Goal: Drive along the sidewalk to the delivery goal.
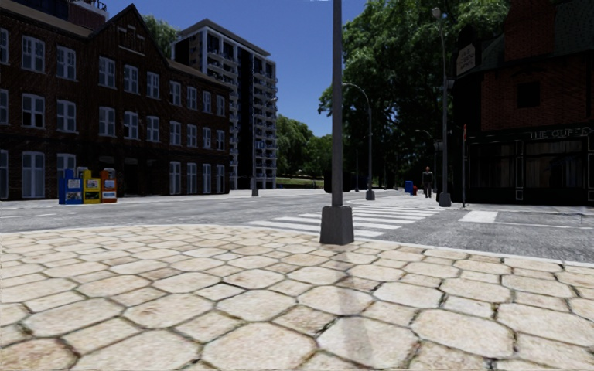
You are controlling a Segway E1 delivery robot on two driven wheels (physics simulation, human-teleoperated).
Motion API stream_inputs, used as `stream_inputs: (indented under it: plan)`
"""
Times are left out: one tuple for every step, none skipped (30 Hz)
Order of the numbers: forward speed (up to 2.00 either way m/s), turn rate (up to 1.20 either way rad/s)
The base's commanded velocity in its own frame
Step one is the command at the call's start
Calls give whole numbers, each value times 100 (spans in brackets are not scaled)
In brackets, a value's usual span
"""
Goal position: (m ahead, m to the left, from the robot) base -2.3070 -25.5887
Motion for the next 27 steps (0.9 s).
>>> stream_inputs:
  plan:
    - [146,-85]
    - [146,-85]
    - [146,-85]
    - [146,-85]
    - [146,-85]
    - [146,-84]
    - [146,-1]
    - [146,-1]
    - [146,0]
    - [139,0]
    - [130,0]
    - [115,0]
    - [115,0]
    - [110,9]
    - [109,34]
    - [109,50]
    - [109,67]
    - [109,67]
    - [108,79]
    - [108,88]
    - [108,94]
    - [108,96]
    - [108,96]
    - [108,97]
    - [108,97]
    - [108,97]
    - [108,97]
